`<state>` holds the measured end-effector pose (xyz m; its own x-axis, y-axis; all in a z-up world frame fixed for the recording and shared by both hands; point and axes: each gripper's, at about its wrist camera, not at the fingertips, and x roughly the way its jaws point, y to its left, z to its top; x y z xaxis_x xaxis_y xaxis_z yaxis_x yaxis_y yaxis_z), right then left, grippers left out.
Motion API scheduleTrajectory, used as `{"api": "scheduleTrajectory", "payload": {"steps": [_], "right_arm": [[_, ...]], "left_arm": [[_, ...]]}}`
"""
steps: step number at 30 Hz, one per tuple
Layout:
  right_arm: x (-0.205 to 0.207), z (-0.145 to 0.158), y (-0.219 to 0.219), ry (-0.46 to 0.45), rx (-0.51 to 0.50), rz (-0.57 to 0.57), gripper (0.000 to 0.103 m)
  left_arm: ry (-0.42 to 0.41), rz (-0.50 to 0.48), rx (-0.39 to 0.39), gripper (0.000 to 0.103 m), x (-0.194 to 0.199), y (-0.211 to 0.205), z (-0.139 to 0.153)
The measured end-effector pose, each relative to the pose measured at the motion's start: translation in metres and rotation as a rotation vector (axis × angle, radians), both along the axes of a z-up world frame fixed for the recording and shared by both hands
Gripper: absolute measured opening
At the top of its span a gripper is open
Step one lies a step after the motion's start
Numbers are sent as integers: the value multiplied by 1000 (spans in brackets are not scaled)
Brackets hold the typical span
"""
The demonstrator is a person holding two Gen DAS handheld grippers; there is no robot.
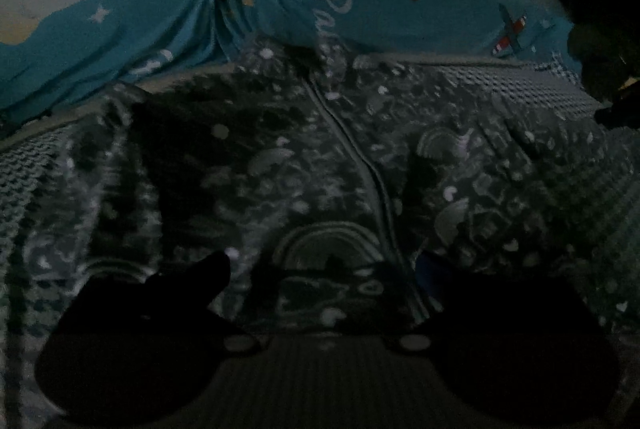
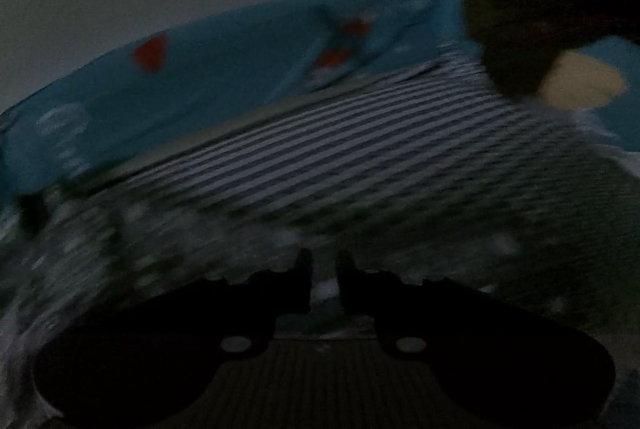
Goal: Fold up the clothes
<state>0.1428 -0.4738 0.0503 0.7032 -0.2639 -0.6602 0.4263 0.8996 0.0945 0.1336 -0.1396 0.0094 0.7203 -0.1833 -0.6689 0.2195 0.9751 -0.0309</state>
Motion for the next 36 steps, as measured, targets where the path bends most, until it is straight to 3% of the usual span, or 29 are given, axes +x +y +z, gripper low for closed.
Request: {"api": "scheduleTrajectory", "payload": {"steps": [5,9,13,24,25,26,27,36], "right_arm": [[3,-4,49,11,31,198,21],[6,-10,76,28,57,294,22],[14,-17,93,45,87,357,30],[35,-40,131,120,68,449,34],[36,-42,133,124,63,452,32],[36,-44,135,126,57,453,19],[37,-45,137,129,46,459,14],[33,-41,123,132,-30,318,5]], "left_arm": [[5,59,-47,103,-9,15,5],[11,96,-33,103,-15,22,5],[29,145,-38,103,-17,30,3],[21,336,-118,103,-19,77,7],[20,357,-128,103,-19,83,7],[18,375,-134,103,-20,87,7],[15,391,-139,103,-21,92,7],[-22,552,-166,103,-30,135,7]]}}
